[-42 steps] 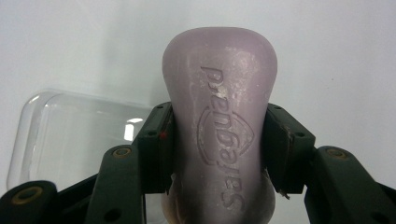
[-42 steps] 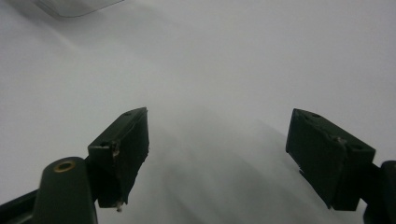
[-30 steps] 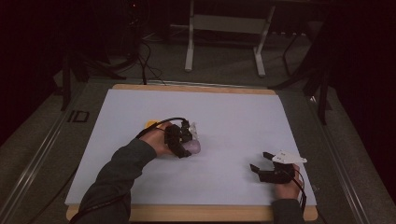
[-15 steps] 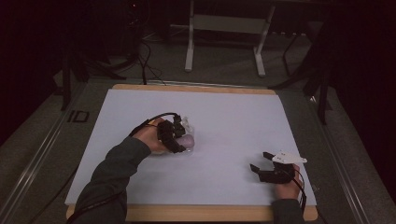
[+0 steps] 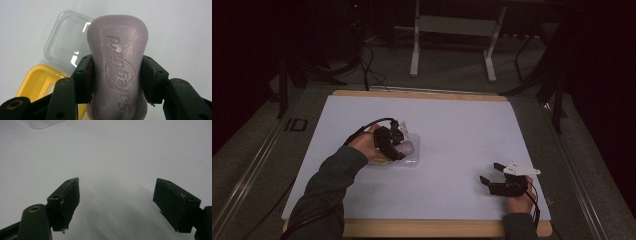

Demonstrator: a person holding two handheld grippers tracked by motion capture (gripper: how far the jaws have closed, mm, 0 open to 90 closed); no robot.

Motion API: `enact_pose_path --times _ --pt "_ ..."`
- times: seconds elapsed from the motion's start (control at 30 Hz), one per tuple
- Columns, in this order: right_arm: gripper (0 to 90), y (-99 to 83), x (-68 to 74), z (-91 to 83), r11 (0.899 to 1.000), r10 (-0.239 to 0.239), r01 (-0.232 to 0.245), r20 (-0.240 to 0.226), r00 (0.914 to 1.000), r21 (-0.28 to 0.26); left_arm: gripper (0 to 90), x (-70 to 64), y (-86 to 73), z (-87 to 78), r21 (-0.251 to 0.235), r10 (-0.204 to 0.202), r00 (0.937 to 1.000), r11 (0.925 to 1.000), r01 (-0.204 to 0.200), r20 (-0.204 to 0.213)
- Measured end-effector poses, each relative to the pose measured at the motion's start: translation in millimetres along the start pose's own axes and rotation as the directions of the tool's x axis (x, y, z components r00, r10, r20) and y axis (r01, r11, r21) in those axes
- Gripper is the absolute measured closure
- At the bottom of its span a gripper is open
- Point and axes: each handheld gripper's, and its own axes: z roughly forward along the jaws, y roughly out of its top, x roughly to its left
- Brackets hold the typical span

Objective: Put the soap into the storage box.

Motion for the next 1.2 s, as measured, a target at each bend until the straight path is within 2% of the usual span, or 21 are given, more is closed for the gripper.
enact_pose_path --times 0.33,0.73,1.2 --pt "20.9 0.3 0.9 0.3 1.000 -0.006 0.006 0.003 1.0000 0.008 49.8 4.3 -8.0 -3.4 -0.001 -0.035 0.9992 0.9994 0.035 -0.021" --pt "20.9 0.3 0.8 0.3 1.000 -0.006 0.006 0.001 1.0000 0.007 49.7 11.0 -15.4 -9.6 -0.015 -0.095 0.9944 0.9954 0.094 -0.046" --pt "21.0 0.2 0.6 0.2 1.000 -0.005 0.005 0.002 1.0000 0.005 49.8 20.0 -25.3 -16.2 -0.023 -0.180 0.9801 0.9837 0.179 -0.084"
